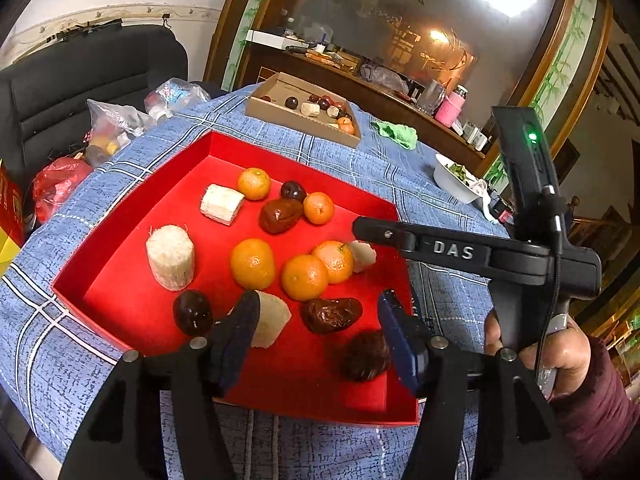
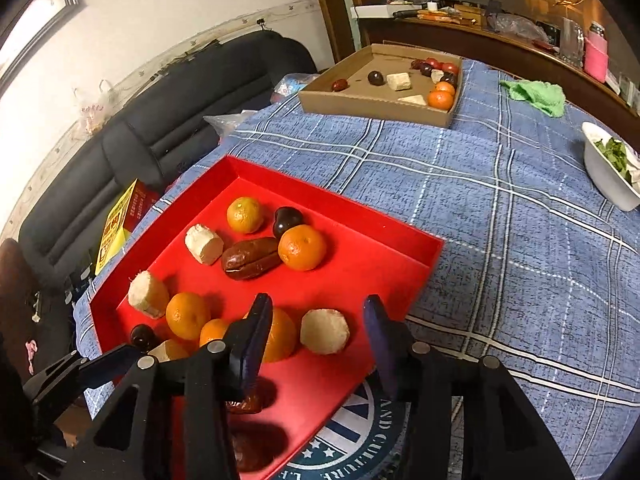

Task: Organize fruits

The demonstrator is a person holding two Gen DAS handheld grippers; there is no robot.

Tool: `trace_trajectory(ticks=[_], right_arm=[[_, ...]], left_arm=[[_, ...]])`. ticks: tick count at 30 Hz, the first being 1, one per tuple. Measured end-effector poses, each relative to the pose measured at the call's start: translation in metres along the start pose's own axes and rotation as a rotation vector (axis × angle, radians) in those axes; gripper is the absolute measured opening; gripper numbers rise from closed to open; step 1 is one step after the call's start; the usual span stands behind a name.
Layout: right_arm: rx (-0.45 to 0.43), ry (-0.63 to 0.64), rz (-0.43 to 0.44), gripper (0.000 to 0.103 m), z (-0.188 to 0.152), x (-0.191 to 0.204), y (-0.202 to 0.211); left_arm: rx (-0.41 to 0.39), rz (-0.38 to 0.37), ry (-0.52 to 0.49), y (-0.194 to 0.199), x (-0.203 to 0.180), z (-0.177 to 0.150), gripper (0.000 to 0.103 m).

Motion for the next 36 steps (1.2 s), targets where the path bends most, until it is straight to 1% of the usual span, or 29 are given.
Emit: trace_trajectory(ticks=[3, 6, 11, 13, 16, 19, 23, 24, 28, 31, 33, 36], right_arm=[[-0.027, -0.007, -0.013, 0.053, -0.002, -0.008, 0.011], [-0.049, -0.020, -0.038, 0.058, -0.008, -0.022, 0.023], [-0.064, -0.034, -0.100, 0.060, -0.028, -0.048, 0.038], [-0.059, -0.042, -0.122, 0.061, -0.039, -0.058, 0.041], [-0.047, -0.065, -0.132, 0.061, -0.054, -0.069, 0.046], [-0.052, -0.099, -0.138, 0.061, -0.065, -0.078, 0.053], [-0.073, -0.126, -0.140, 0.065, -0.075, -0.081, 0.062], [-0.081, -0.127, -0.141, 0.066, -0.077, -0.080, 0.065], [-0.106, -0.113, -0.138, 0.069, -0.085, -0.075, 0.073], [-0.115, -0.103, -0.129, 0.070, -0.090, -0.073, 0.076], [-0.116, -0.098, -0.124, 0.070, -0.093, -0.071, 0.077], [-0.119, -0.100, -0.119, 0.071, -0.096, -0.071, 0.080]], left_arm=[[-0.007, 0.000, -0.006, 0.001, -0.002, 0.002, 0.062], [-0.013, 0.006, -0.016, 0.002, -0.006, 0.003, 0.067], [-0.008, 0.022, -0.042, 0.001, -0.017, 0.003, 0.068], [-0.004, 0.041, -0.057, -0.001, -0.023, 0.002, 0.069], [-0.005, 0.076, -0.078, -0.001, -0.029, 0.003, 0.074], [-0.027, 0.144, -0.121, 0.002, -0.036, 0.006, 0.077], [-0.092, 0.280, -0.178, 0.013, -0.044, 0.014, 0.091], [-0.111, 0.309, -0.186, 0.017, -0.045, 0.017, 0.092], [-0.182, 0.409, -0.184, 0.034, -0.044, 0.027, 0.098], [-0.234, 0.492, -0.179, 0.047, -0.045, 0.032, 0.098], [-0.246, 0.526, -0.184, 0.049, -0.047, 0.033, 0.100], [-0.224, 0.526, -0.181, 0.045, -0.050, 0.032, 0.100]])
Point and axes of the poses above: each gripper's, at about its wrist camera, not at the fingertips, and y roughly against the way its jaws point, x to its left, z to its top, the point moved 9 cm from there along -y, roughly the way its jaws point, and after that the axes turned 15 degrees about -z, right-handed, at the moved point
